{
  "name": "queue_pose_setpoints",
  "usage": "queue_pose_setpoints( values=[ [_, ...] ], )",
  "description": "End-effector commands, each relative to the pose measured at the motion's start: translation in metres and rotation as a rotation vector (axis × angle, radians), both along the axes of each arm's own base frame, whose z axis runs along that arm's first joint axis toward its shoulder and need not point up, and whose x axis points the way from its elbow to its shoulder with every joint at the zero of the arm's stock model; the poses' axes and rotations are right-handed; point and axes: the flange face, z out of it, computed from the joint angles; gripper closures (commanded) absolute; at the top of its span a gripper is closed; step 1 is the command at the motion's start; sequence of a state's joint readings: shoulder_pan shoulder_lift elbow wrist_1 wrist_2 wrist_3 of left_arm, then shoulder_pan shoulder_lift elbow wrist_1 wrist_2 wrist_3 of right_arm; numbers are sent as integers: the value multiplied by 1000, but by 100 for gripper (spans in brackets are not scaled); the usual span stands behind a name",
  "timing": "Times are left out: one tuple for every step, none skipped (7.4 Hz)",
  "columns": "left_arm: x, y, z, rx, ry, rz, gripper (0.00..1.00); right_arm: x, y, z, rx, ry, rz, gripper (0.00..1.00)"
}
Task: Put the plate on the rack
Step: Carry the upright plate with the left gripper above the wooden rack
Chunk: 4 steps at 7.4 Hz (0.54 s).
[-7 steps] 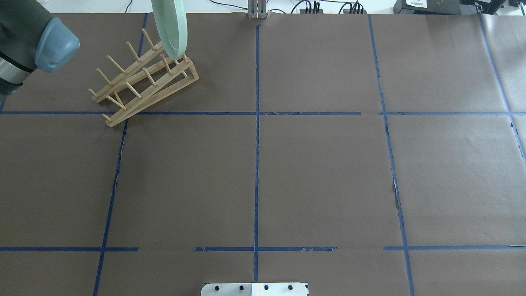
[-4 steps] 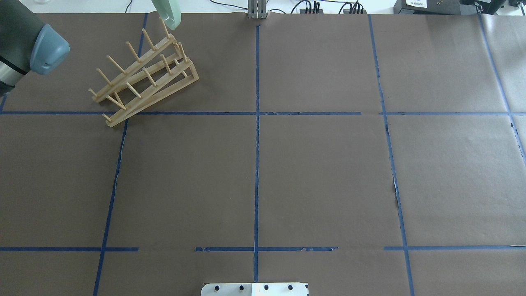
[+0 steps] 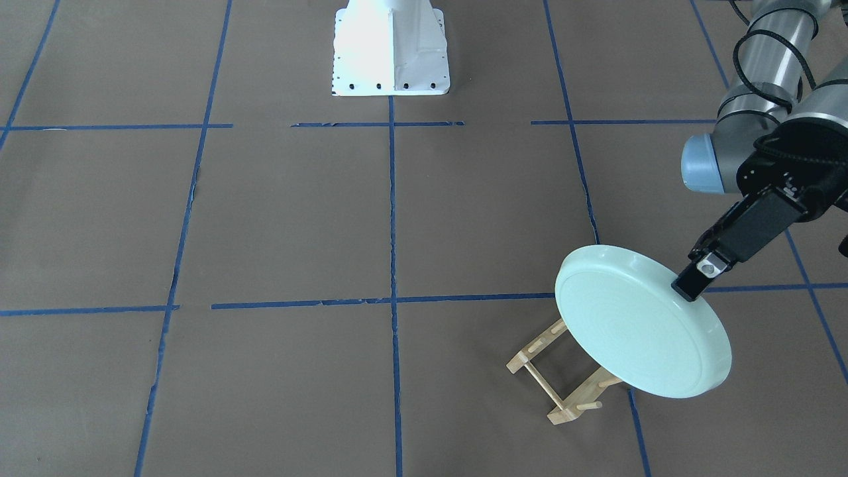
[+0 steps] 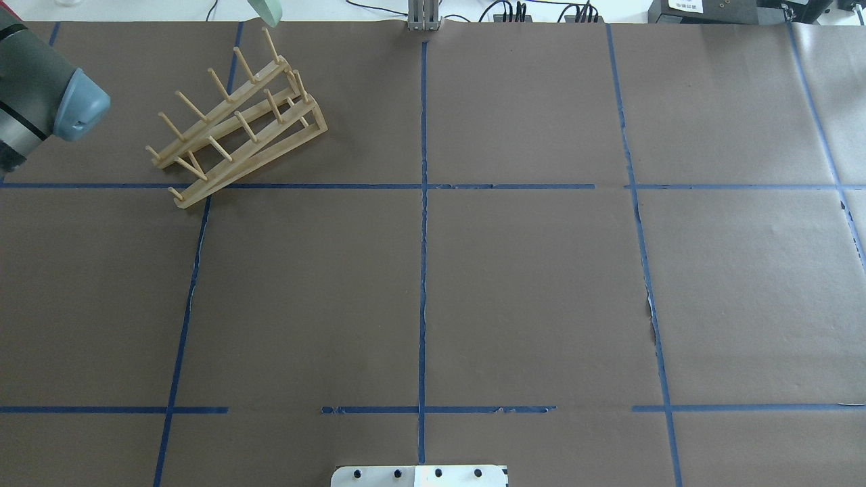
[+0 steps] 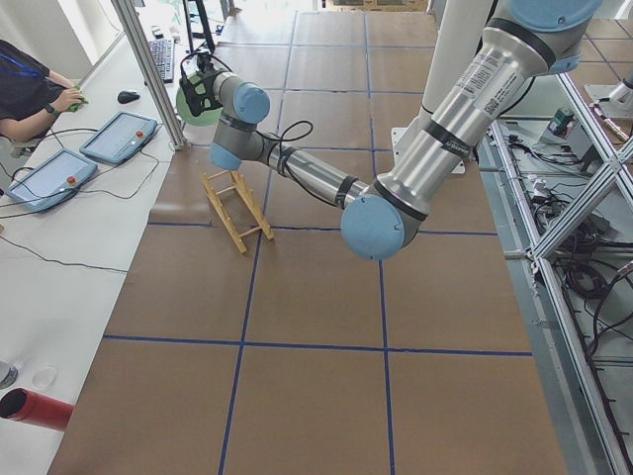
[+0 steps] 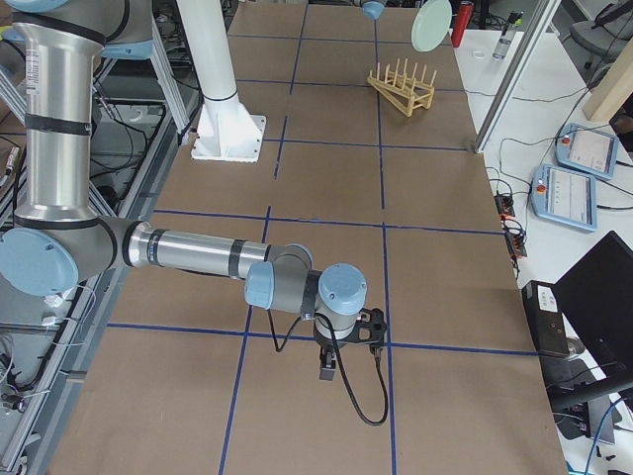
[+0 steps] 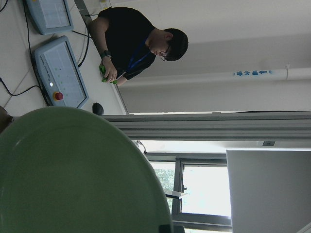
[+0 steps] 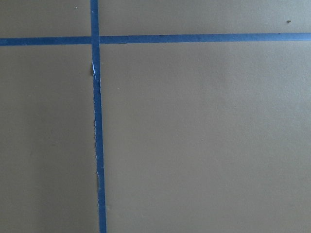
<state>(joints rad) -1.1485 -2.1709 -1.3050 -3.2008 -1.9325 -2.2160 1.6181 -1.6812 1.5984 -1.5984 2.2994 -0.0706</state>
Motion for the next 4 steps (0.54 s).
queue_pose_setpoints(
  values=[
    [20,-7,29,-30,-46,8,100,-1,0,0,0,0,-1,0],
    [26,-8,37,-37,-59,11,100,0,0,0,0,0,0,0],
    [36,-6,38,-37,-63,24,100,0,0,0,0,0,0,0],
    [38,-6,44,-48,-68,26,100,0,0,-1,1,0,0,0]
  ],
)
